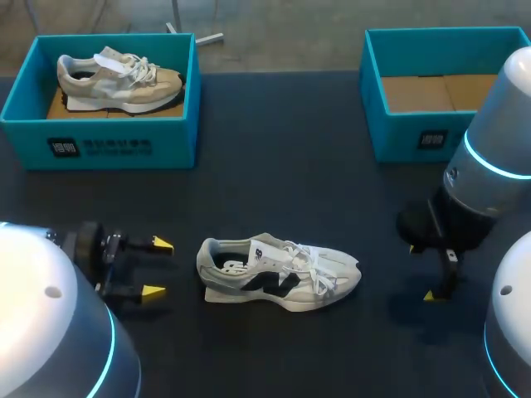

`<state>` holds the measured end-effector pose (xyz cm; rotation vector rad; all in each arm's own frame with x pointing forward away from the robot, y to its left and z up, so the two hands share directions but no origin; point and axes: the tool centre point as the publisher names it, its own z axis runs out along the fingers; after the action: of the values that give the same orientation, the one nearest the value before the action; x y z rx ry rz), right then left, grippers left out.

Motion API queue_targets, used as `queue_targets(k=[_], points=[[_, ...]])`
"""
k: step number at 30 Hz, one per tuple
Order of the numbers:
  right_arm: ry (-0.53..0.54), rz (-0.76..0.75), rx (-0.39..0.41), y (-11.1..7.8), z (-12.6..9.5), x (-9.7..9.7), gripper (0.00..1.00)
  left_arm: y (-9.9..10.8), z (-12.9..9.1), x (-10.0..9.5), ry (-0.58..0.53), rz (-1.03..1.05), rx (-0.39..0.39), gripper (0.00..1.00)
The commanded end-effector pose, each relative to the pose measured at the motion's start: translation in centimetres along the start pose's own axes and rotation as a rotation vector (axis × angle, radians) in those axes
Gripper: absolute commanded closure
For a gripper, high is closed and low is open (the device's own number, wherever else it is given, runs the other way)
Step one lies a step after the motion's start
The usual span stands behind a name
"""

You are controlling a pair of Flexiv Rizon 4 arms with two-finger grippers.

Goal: Take the shoe out of the shoebox, open the shoe tongue, remove and reinsert the insole, then place the shoe into the shoebox

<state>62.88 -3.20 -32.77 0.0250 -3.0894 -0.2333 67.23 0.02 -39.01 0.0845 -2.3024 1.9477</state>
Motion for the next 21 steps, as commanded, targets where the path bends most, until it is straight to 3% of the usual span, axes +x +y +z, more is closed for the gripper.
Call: queue_targets(k=[1,21], points=[[-0.002,0.001,0.001,0.0,0.1,0.1,0.00,0.7,1.0,-0.4,0.005,-0.004,0.002,0.00],[-0.002,0.001,0.001,0.0,0.1,0.1,0.00,0.8,3.9,-2.4,0.010,-0.034,-0.014,0.00]])
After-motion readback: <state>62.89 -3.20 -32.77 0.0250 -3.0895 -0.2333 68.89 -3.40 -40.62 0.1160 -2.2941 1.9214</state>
